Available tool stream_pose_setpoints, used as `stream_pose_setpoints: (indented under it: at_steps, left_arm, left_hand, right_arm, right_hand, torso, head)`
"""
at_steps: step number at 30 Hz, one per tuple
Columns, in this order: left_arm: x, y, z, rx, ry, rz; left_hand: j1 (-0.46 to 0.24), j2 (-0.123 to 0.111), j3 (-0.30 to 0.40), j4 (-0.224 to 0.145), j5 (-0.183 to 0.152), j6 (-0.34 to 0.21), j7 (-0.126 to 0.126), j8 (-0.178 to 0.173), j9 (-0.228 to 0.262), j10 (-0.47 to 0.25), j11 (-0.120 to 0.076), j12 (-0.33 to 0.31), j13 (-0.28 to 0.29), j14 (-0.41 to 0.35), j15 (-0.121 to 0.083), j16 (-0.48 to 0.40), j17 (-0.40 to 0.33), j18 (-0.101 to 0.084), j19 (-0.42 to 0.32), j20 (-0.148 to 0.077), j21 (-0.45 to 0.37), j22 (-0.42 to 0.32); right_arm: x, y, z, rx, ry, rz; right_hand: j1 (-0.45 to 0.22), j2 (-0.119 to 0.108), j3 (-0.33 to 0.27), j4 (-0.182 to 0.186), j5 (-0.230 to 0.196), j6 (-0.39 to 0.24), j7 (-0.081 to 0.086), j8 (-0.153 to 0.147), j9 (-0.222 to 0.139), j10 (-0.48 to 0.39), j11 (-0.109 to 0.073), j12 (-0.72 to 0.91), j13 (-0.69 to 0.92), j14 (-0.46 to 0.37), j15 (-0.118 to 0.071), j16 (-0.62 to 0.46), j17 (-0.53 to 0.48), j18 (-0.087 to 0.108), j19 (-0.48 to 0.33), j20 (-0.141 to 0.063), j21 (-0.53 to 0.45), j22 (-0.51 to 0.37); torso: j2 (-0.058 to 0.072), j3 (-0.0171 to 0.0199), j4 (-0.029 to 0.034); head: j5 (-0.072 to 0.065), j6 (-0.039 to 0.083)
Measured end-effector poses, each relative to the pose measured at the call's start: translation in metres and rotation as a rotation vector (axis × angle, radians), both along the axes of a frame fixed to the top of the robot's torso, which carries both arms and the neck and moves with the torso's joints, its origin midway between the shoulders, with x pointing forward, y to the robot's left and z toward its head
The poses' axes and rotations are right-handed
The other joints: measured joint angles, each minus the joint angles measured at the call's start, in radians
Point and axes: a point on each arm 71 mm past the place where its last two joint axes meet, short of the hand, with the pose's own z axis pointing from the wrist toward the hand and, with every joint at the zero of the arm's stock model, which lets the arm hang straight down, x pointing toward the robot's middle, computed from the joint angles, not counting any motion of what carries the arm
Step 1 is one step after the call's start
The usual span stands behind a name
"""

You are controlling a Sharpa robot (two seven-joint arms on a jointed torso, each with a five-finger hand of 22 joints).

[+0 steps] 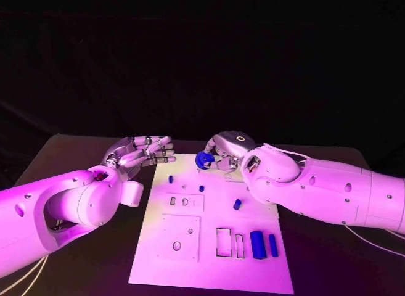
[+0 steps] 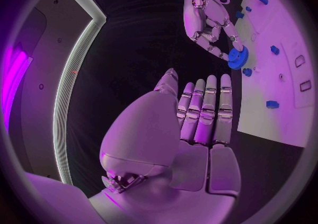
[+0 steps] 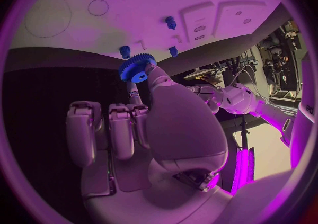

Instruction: Assemble the parts on the task board

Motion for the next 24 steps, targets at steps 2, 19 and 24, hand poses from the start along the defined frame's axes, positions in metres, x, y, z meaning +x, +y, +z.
stream_pose_setpoints:
  at_steps: [2, 19, 24]
  left_arm:
    - [0.000, 0.000, 0.000, 0.000, 0.000, 0.000]
    - [0.001, 0.001, 0.000, 0.001, 0.001, 0.002]
    - [0.001, 0.001, 0.000, 0.001, 0.002, 0.002]
  left_hand:
    - [0.000, 0.000, 0.000, 0.000, 0.000, 0.000, 0.000, 0.000, 0.000, 0.000, 0.000, 0.000, 0.000, 0.000, 0.000, 0.000, 0.000, 0.000, 0.000, 0.000, 0.000, 0.000]
    - [0.000, 0.000, 0.000, 0.000, 0.000, 0.000, 0.000, 0.000, 0.000, 0.000, 0.000, 0.000, 0.000, 0.000, 0.000, 0.000, 0.000, 0.000, 0.000, 0.000, 0.000, 0.000]
    - [0.000, 0.000, 0.000, 0.000, 0.000, 0.000, 0.000, 0.000, 0.000, 0.000, 0.000, 0.000, 0.000, 0.000, 0.000, 0.000, 0.000, 0.000, 0.000, 0.000, 0.000, 0.000]
  right_arm:
    - [0.001, 0.003, -0.004, -0.006, 0.001, -0.001]
    - [-0.004, 0.025, -0.022, -0.028, 0.008, 0.032]
    - [-0.003, 0.024, -0.023, -0.038, 0.006, 0.023]
  right_hand:
    - [0.000, 0.000, 0.000, 0.000, 0.000, 0.000, 0.000, 0.000, 0.000, 0.000, 0.000, 0.000, 0.000, 0.000, 0.000, 0.000, 0.000, 0.000, 0.000, 0.000, 0.000, 0.000]
    - [-0.012, -0.012, 0.000, 0.000, -0.003, 0.000, 0.000, 0.000, 0.001, 0.000, 0.000, 0.003, 0.001, 0.000, 0.000, 0.000, 0.000, 0.000, -0.003, -0.003, 0.004, 0.000]
    - [-0.016, -0.016, 0.000, 0.000, -0.004, 0.004, 0.004, -0.002, 0.002, 0.000, 0.000, 0.003, 0.001, 0.000, 0.000, 0.000, 0.000, 0.000, -0.004, -0.004, 0.004, 0.000]
  torso:
    - [0.000, 0.0004, -0.0002]
    - [0.002, 0.0017, -0.0001]
    - [0.001, 0.0018, -0.0006]
  head:
    - [0.003, 0.000]
    - [0.015, -0.011]
    - [0.015, -0.011]
